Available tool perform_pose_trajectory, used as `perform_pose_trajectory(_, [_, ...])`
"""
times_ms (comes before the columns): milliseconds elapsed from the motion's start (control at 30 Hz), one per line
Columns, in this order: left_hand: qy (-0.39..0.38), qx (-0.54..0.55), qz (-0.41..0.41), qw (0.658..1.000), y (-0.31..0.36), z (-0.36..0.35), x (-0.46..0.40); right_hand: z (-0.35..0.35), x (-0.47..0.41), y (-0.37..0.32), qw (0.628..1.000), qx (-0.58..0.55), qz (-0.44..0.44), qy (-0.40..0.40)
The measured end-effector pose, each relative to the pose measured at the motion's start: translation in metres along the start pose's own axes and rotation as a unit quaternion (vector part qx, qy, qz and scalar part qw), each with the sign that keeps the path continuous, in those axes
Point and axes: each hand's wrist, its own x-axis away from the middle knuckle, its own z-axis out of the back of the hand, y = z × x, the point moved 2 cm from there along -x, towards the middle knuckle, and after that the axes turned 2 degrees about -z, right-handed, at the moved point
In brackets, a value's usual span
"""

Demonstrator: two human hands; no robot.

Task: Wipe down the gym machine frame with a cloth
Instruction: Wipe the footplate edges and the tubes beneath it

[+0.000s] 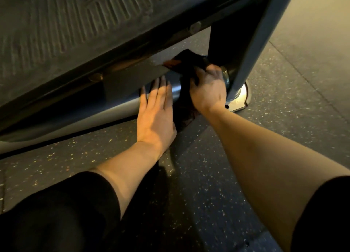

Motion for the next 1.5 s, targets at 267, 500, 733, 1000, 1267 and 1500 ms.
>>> perform_pose_trajectory(267, [-0.018, 0.014, -0.006, 1.000, 0.004, 0.003, -0.002, -0.005, -0.021, -0.027, 0.995, -0.063, -0.066, -0.043])
perform_pose_trajectory(500, [0.107, 0.267, 0.077, 0.955, 0.006, 0.018, -0.002, 0.014, 0.021, -0.048, 0.993, -0.109, 0.032, -0.037])
perform_pose_trajectory(733, [0.091, 0.858, 0.380, 0.335, 0.066, 0.051, -0.032, 0.062, 0.030, -0.014, 0.878, -0.439, -0.186, -0.034])
perform_pose_trajectory(1000, [0.033, 0.820, 0.293, 0.490, 0.132, 0.115, -0.063, 0.130, 0.031, 0.033, 0.738, -0.650, -0.180, -0.029])
perform_pose_trajectory(1267, [0.041, 0.811, 0.277, 0.514, 0.125, 0.129, -0.073, 0.168, 0.004, 0.016, 0.776, -0.570, -0.086, 0.257])
perform_pose_trajectory(1500, [0.040, 0.790, 0.236, 0.565, 0.125, 0.134, -0.082, 0.098, 0.003, 0.029, 0.836, -0.495, -0.092, 0.218])
